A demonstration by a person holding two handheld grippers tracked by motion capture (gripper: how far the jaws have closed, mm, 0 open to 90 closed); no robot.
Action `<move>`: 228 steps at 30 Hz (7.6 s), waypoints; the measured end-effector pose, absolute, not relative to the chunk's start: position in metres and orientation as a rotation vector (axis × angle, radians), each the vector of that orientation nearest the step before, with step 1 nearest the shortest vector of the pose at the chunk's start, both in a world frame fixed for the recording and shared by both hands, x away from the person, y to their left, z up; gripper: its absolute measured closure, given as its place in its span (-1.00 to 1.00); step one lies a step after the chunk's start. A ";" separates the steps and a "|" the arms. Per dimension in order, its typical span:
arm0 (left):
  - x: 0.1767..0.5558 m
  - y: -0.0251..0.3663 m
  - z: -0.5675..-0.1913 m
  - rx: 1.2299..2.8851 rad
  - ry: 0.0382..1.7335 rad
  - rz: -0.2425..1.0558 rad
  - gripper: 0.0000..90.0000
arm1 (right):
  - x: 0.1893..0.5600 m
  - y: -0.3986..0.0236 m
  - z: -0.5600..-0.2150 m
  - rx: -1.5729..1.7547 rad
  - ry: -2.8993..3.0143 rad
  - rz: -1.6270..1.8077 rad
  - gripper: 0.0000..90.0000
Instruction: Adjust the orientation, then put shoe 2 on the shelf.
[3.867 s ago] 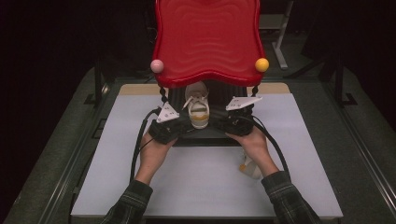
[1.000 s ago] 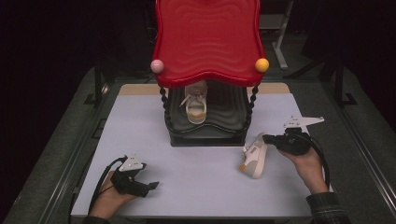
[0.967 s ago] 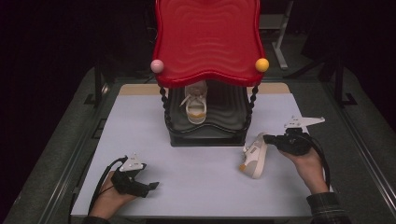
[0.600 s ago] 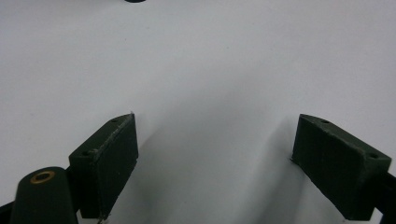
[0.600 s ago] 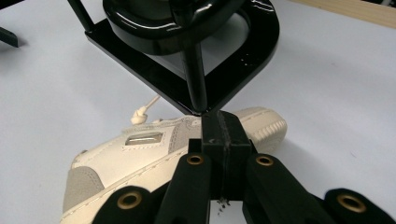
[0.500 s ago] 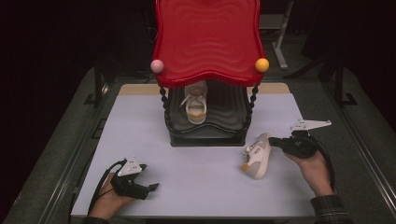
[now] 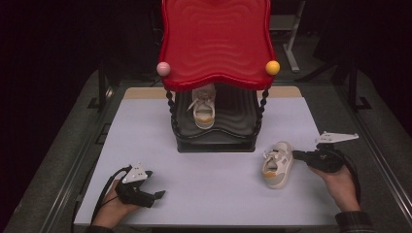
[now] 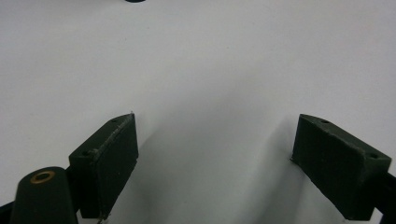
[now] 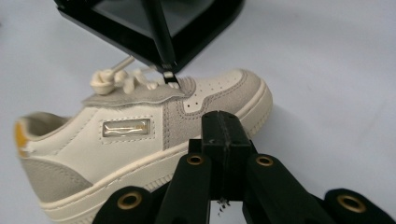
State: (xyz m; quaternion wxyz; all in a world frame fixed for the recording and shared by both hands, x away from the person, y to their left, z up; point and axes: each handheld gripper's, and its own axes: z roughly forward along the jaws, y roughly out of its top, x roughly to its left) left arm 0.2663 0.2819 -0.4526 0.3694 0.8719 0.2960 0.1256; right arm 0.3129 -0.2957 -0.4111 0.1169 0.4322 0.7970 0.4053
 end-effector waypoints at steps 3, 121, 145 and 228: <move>0.266 0.282 -0.452 2.240 0.758 0.322 -0.69 | 0.312 -0.301 -0.418 1.307 2.349 1.134 0.99; 0.267 0.282 -0.452 2.240 0.760 0.318 -0.70 | 0.271 -0.100 -0.350 0.461 2.791 1.363 0.69; 0.267 0.282 -0.452 2.237 0.762 0.317 -0.70 | 0.290 -0.083 -0.294 0.283 2.758 1.337 0.70; 0.350 0.122 -0.349 2.077 0.390 0.336 1.00 | 0.364 -0.135 -0.347 0.771 2.450 1.370 0.99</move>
